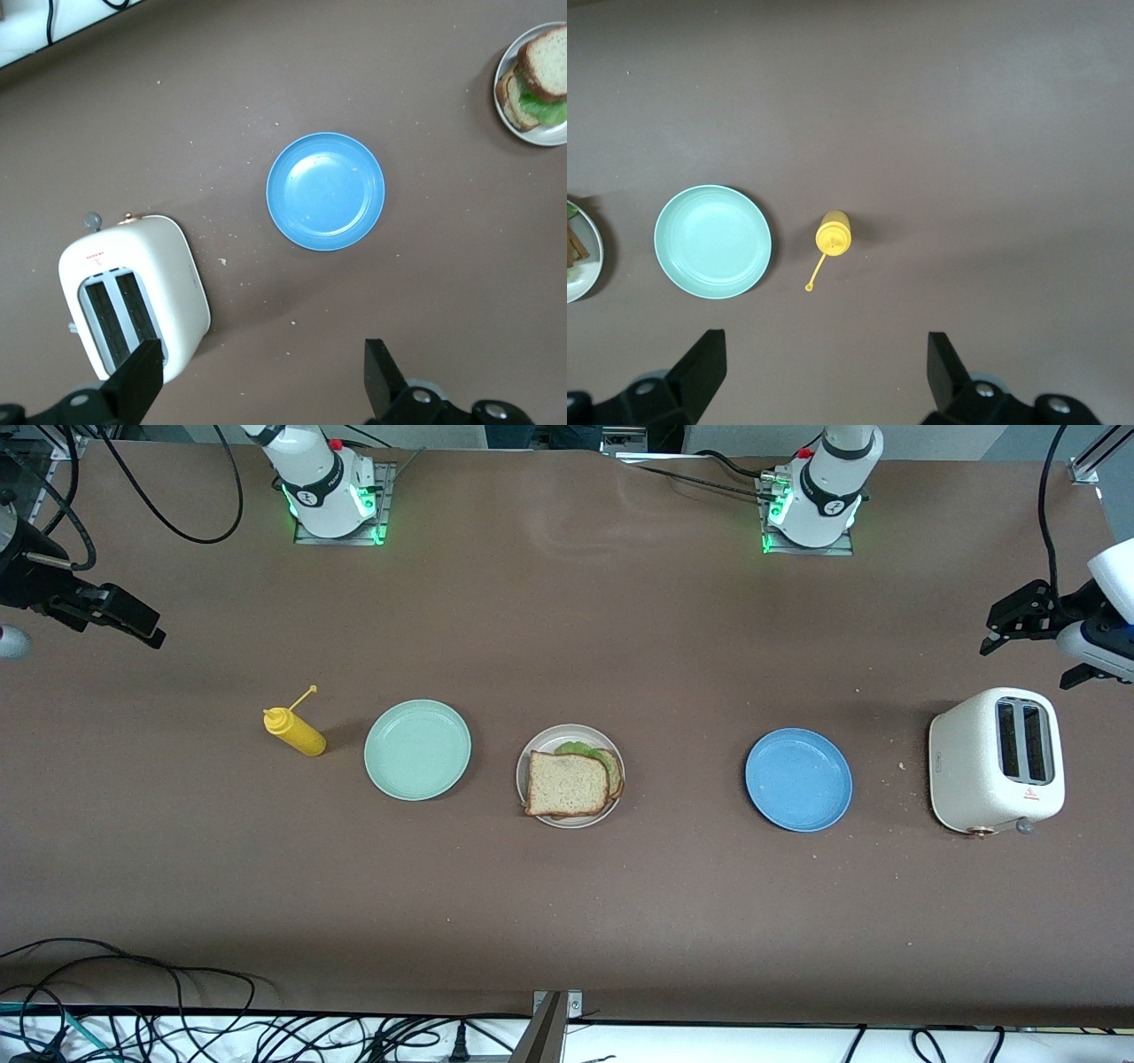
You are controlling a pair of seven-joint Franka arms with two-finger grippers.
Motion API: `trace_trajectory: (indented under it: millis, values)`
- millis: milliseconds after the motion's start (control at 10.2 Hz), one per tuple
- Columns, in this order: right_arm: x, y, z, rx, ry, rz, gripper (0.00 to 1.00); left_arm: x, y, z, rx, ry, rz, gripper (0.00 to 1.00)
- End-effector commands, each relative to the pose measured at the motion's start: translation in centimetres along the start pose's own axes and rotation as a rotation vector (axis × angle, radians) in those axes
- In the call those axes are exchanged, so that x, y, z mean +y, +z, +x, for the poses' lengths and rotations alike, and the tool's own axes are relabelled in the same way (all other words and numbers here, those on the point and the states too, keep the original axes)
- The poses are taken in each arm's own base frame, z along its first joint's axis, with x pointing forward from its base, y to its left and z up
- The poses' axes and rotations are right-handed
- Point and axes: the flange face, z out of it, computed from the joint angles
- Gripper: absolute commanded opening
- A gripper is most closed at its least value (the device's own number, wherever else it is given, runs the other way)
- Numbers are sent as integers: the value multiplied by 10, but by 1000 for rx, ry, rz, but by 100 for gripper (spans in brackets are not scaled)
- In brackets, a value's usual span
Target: Make sandwich on beige plate with both arms
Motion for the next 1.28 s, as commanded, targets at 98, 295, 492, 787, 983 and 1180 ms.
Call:
trace_trajectory:
  millis: [98, 295, 492, 787, 983, 1180]
  values:
    - [2, -6, 4, 11, -5, 16, 100, 25, -14, -6, -21, -119, -22, 100]
    - [4, -5, 5, 10, 0, 19, 100, 33, -15, -5, -29, -205, -21, 100]
    - [4, -5, 5, 10, -2, 19, 100, 40, -14, -4, -42, -216, -24, 100]
    - [6, -5, 6, 10, 3, 21, 100, 35, -14, -7, -51, -189, -15, 100]
    - [6, -5, 6, 10, 3, 19, 100, 30, -13, -8, -51, -154, -15, 100]
    - [7, -5, 6, 10, 4, 19, 100, 25, -13, -10, -51, -153, -14, 100]
